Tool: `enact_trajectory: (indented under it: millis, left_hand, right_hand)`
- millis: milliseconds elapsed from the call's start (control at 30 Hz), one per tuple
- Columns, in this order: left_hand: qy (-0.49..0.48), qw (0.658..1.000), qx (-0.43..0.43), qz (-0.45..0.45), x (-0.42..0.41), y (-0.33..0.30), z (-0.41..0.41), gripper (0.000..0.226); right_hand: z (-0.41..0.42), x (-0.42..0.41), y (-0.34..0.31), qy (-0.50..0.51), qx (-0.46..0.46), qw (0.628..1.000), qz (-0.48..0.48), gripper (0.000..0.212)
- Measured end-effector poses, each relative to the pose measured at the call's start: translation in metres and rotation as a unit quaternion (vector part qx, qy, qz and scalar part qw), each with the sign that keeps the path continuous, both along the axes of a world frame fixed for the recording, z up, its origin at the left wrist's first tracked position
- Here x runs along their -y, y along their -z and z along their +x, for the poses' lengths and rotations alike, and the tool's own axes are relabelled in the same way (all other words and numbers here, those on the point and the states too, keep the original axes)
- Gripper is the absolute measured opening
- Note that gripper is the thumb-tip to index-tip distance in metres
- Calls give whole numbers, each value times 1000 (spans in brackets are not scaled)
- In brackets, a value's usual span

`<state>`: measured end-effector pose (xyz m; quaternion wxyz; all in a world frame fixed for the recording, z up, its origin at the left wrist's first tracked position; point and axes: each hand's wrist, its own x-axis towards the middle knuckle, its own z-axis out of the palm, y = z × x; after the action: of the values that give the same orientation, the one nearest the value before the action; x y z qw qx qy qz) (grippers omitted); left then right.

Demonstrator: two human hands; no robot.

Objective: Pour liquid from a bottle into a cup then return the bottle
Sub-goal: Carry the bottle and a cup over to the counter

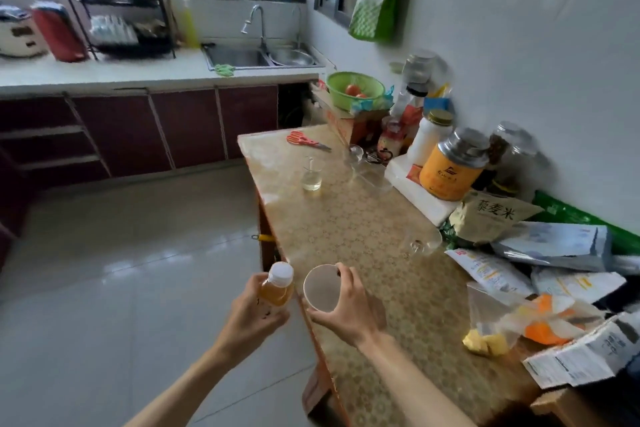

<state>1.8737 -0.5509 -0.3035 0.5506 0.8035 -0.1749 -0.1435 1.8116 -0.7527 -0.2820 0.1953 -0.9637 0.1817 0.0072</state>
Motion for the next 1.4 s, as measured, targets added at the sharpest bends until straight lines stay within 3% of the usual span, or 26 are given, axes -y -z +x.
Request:
enact_trajectory:
  millis: [267,533,767,1000,1400]
  left_hand:
    - [-234,969,-13,83,-97,-10,-55,50]
    - [-515,852,-53,80,-211,-20,-220,57]
    - [-673,734,-41,83,-265,-33,-381,55]
    - [-753,655,-46,46,-306,-32,-538,56]
    - [-861,501,-50,69,-369,-35,-847,54]
  right_hand:
    - [39,-81,-5,-268,9,963,-8,110]
    - [-11,-238,-15,-536,-13,844,13,104]
    - [-120,-354,-32,-686,5,728,10,102]
    - [-249,-442,-46,-762,21,648,3,103]
    - [-527,-588,-54,-856,29,516,-15,99]
